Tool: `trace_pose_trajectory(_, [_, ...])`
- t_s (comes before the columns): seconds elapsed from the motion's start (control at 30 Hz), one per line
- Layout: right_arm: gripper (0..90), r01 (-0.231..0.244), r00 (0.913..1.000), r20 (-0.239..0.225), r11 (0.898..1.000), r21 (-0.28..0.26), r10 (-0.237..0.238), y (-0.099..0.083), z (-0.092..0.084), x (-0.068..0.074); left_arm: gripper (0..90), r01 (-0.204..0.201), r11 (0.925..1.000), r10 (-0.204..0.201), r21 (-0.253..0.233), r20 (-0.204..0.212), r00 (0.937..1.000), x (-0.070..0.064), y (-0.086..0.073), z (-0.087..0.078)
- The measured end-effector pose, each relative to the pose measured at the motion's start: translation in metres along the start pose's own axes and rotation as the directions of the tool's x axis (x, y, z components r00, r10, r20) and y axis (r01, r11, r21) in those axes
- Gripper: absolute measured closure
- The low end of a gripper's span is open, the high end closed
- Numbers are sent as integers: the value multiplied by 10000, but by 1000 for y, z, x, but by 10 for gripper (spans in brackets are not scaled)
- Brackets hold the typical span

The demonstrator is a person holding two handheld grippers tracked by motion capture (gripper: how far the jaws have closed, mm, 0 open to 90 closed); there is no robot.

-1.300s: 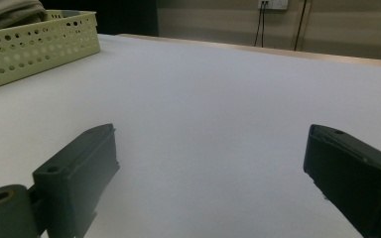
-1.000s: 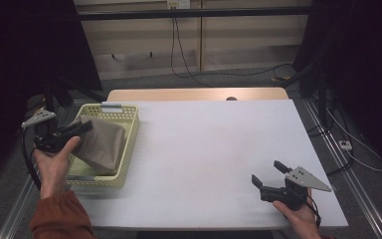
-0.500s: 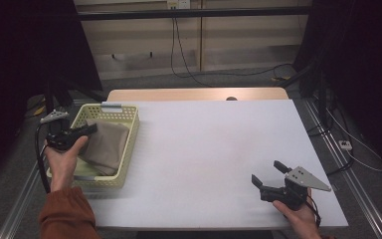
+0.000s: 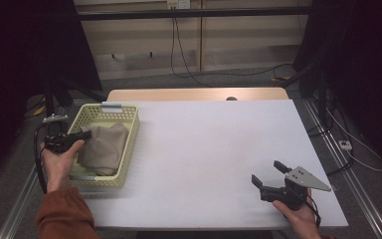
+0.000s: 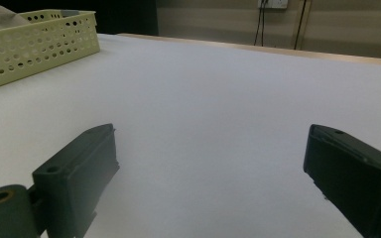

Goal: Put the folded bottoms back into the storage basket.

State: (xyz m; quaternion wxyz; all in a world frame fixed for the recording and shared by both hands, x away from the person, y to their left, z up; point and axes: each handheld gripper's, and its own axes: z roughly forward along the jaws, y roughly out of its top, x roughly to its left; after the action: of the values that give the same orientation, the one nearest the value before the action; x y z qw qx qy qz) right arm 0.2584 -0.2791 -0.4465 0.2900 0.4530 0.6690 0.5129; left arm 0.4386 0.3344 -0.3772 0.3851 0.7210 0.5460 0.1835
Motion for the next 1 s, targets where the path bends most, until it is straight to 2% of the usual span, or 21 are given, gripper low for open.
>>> trace_pose_trajectory(0.13, [63, 14, 10000, 6, 10000, 25, -14, 0, 0, 0, 825, -33, 9999, 40, -161, 421, 9991, -5, 3, 7])
trace_pose_trajectory(0.23, [63, 1, 10000, 2, 10000, -2, -1, 0, 0, 0, 825, 145, 9989, -109, -446, 785, 9969, -8, 5, 12])
trace_pose_trajectory(0.33, [63, -18, 10000, 12, 10000, 13, 18, 0, 0, 0, 825, -54, 9983, 114, -573, 1038, 9945, -13, 9, 18])
trace_pose_trajectory(0.43, [64, -26, 10000, 18, 10000, -3, 26, 0, 0, 0, 825, 71, 9962, 69, -870, 1595, 9872, -16, 11, 24])
trace_pose_trajectory(0.47, [63, -40, 10000, 21, 10000, 3, 40, 0, 0, -1, 824, 29, 9961, 118, -878, 1662, 9860, -17, 11, 26])
trace_pose_trajectory(0.57, [63, -44, 10000, 19, 10000, 8, 44, 0, 0, -1, 825, -214, 9988, 254, -435, 924, 9954, -16, 12, 31])
trace_pose_trajectory(0.63, [63, -45, 10000, 14, 10000, -3, 45, 0, 0, -1, 824, -333, 9992, 343, -207, 536, 9980, -13, 12, 34])
trace_pose_trajectory(0.7, [63, -39, 10000, 5, 10000, 20, 39, 0, 0, -1, 824, -562, 9980, 564, 290, -76, 9984, -10, 13, 36])
trace_pose_trajectory(0.73, [64, -58, 10000, 8, 10000, 11, 58, 0, 1, -1, 824, -526, 9976, 535, 440, -213, 9983, -8, 13, 36])
trace_pose_trajectory(0.8, [63, -47, 10000, 1, 10000, 31, 47, 0, 1, -1, 822, -206, 9979, 224, 615, -297, 9993, -2, 11, 40])
trace_pose_trajectory(0.87, [63, -24, 10000, 1, 10000, 38, 24, 0, 1, 0, 821, -270, 9950, 332, 966, -634, 9974, 1, 10, 43])
trace_pose_trajectory(1.0, [64, -16, 10000, -4, 10000, 57, 16, 0, 1, -1, 821, -358, 9925, 450, 1166, -774, 9960, 0, 9, 50])
